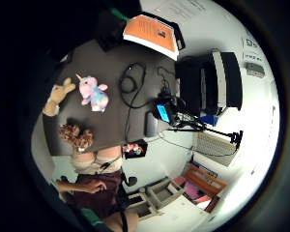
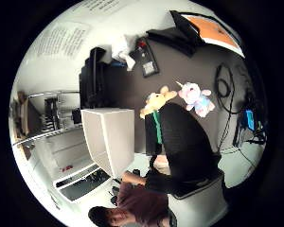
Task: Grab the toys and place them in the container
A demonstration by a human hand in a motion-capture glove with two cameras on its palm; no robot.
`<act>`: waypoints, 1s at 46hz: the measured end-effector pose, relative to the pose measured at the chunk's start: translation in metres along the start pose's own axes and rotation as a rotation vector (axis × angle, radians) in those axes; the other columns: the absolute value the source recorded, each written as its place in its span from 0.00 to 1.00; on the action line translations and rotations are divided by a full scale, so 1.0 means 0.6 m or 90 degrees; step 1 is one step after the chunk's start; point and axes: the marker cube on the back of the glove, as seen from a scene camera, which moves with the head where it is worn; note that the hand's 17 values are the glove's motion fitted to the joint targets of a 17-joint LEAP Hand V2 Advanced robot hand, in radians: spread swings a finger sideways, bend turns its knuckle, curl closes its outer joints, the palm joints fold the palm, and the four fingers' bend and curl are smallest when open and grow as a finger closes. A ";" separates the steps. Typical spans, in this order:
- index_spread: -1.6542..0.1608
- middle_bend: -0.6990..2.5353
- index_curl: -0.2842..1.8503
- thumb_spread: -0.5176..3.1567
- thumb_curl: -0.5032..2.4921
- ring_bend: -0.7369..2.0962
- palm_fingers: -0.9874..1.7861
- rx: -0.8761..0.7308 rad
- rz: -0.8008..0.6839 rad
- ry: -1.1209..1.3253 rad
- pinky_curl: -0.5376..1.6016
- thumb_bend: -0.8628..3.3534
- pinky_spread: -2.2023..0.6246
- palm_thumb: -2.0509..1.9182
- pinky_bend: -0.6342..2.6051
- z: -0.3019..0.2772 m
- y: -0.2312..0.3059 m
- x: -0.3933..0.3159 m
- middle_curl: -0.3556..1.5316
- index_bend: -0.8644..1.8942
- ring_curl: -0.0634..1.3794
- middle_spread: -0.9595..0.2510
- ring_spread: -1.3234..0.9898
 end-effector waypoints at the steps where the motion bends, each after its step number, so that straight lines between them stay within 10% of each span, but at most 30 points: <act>1: 0.79 0.26 0.18 0.54 0.24 0.41 0.28 -0.007 -0.001 0.001 0.40 0.20 0.79 0.51 0.45 0.014 -0.005 0.001 0.31 0.34 0.20 0.73 0.57; 27: 0.83 0.27 0.17 0.49 0.26 0.45 0.29 -0.129 0.100 -0.084 0.42 0.20 0.79 0.52 0.49 0.367 -0.105 -0.008 0.33 0.32 0.24 0.84 0.58; 46: 0.81 0.41 0.22 0.46 0.34 0.67 0.75 -0.006 0.099 -0.153 0.43 0.26 0.67 0.67 0.50 0.377 -0.116 0.008 0.43 0.46 0.38 0.61 0.43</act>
